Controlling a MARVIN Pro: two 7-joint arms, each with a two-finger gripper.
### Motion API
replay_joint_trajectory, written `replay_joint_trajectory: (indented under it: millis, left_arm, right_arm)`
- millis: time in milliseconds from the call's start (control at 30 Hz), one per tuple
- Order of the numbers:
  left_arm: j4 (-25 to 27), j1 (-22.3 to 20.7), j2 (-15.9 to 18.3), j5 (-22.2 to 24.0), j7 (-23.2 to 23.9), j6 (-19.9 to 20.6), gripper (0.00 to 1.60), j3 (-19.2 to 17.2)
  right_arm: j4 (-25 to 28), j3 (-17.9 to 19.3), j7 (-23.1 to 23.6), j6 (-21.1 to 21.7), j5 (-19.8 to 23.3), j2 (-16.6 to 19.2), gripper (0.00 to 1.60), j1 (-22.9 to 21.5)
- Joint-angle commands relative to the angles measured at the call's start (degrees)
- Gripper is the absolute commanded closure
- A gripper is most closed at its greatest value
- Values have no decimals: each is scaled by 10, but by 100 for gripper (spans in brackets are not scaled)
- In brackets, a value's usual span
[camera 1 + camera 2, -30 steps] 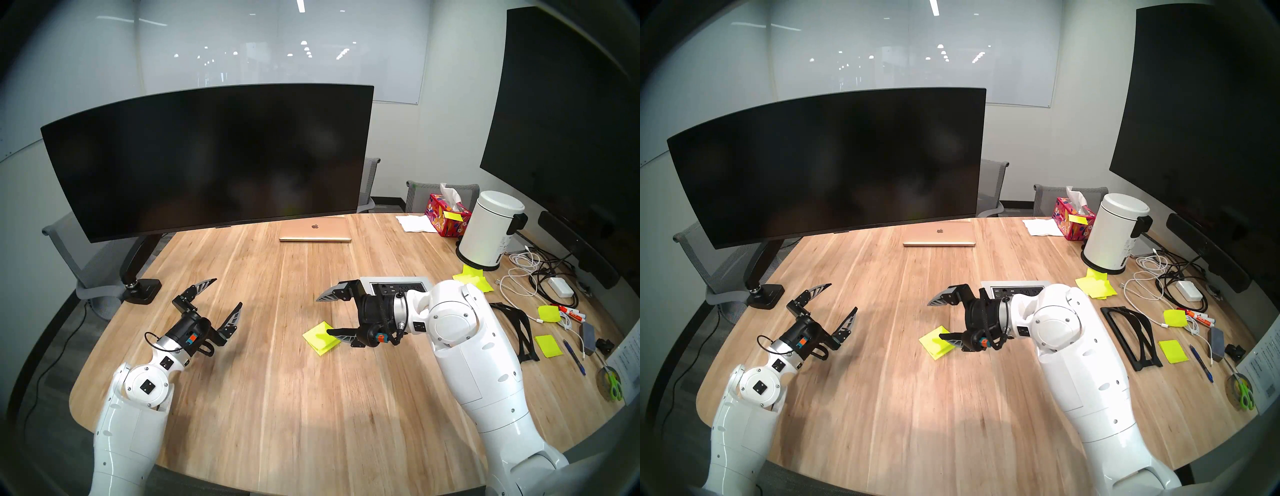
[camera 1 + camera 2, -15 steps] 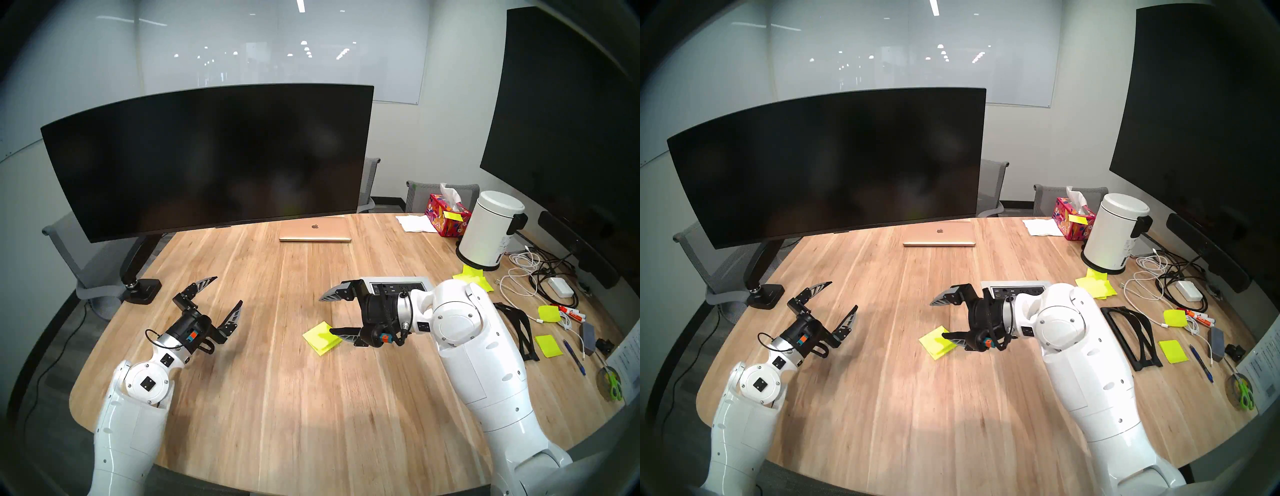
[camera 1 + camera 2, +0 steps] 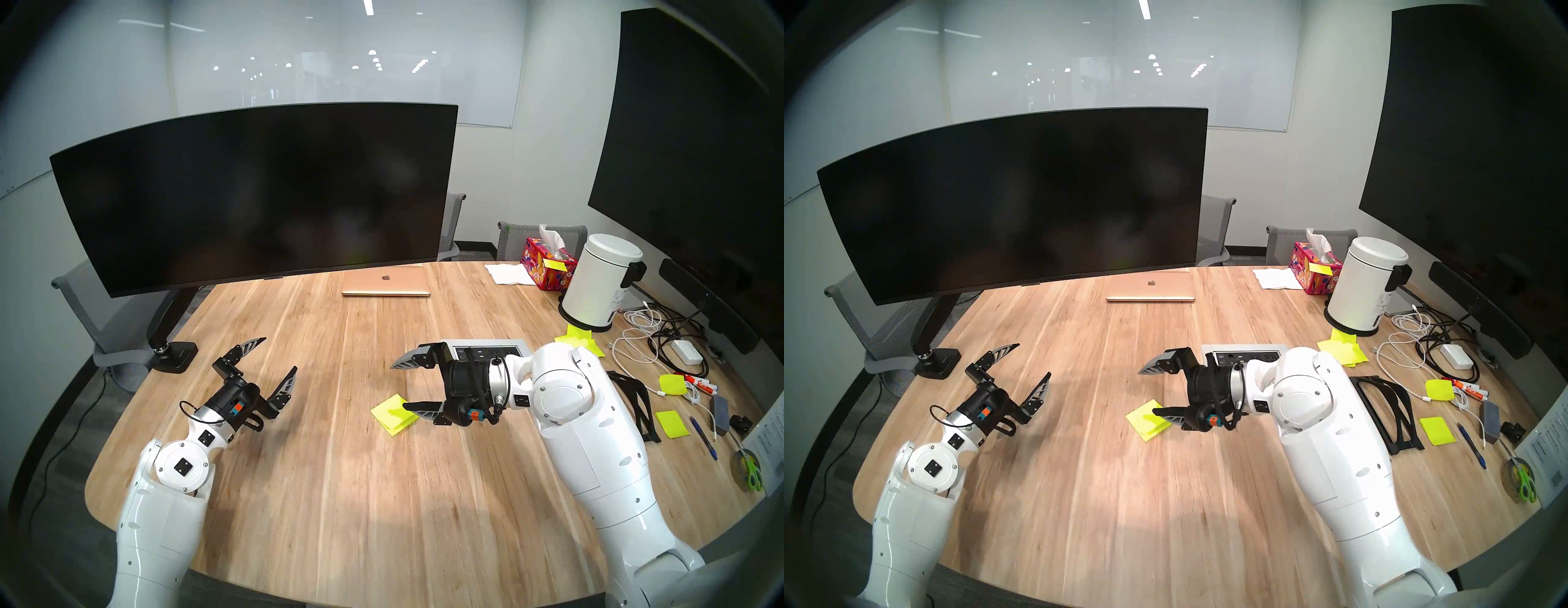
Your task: Peel one sticky note off the pad and stick it onto the monitor, then press it flat
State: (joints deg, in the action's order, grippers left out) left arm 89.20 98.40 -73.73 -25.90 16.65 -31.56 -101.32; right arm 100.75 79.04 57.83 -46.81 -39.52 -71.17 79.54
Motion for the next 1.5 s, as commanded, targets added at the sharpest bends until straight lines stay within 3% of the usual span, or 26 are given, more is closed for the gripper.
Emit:
replay_joint_trajectory:
  millis: [0,467,533,567,800,967,1467]
  left_arm:
    - [9,-5,-1,-2,-5,-2,0,-1]
    - [9,-5,-1,-3,-4,-2,0,-1]
    - [9,-5,-1,-3,-4,-2,0,-1]
    - [9,-5,-1,-3,-4,-2,0,-1]
    - [9,-5,-2,-3,-4,-3,0,-1]
    - [9,-5,-2,-3,-4,-3,0,-2]
    - [9,-5,-2,-4,-4,-3,0,-2]
  right_arm:
    - [9,-2,5,5,10,-1,0,-7]
    - [12,-3,6,11,10,0,0,-6]
    - [17,-6,19,10,35,9,0,-4]
    - [29,-1,14,20,17,5,0,5]
    - [69,-8,53,57,38,20,0,16]
    - [85,-9,65,72,30,22,0,33]
    - [31,-18,53,80,-12,1,0,31]
